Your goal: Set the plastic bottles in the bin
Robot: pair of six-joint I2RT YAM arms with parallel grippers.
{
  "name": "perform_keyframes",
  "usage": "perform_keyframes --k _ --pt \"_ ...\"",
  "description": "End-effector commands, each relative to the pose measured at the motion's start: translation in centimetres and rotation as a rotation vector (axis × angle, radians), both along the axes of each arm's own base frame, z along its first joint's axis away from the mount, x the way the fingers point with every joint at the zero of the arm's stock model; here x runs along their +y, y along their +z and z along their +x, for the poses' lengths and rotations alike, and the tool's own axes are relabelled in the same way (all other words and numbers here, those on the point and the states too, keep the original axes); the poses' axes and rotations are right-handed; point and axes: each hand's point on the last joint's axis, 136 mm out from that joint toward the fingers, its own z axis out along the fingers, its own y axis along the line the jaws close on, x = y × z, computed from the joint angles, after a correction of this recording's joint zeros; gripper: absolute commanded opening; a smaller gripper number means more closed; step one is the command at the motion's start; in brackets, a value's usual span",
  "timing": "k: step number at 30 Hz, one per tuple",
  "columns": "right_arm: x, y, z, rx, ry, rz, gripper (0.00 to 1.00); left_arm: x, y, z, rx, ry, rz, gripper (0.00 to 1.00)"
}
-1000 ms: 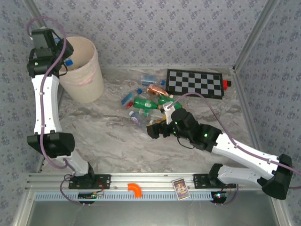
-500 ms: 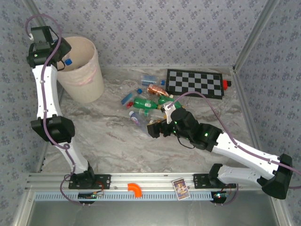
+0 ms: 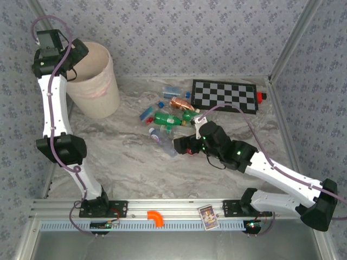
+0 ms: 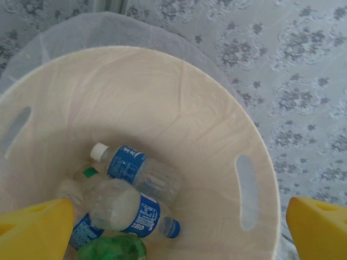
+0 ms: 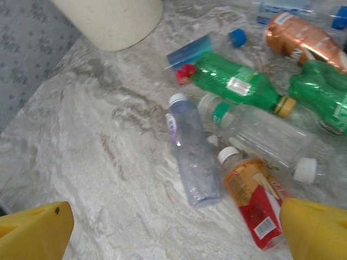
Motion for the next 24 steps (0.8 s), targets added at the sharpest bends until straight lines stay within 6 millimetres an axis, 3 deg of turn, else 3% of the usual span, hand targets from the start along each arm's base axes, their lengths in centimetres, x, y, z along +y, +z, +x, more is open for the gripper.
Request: perform_keyframes --k 1,10,18,24 --pt "-2.2 -0.5 1.4 0.037 -0.133 0.045 0.99 -3.4 3.5 -2.6 -0.062 -0.095 0.008 1.00" --pt "-8.8 -3.3 5.5 0.160 -0.444 0.135 0.99 -11.9 1.7 -5.5 -0.062 -0.288 -0.007 1.00" --pt "-11.3 -7.6 6.7 0.294 -0.551 0.307 1.00 -18.3 -3.7 -9.8 -0.019 -0.451 0.037 1.00" --pt "-12.6 -10.1 7.2 0.363 -0.624 0.337 1.00 -22.7 -8.3 -13.9 0.017 -0.595 0.096 1.00"
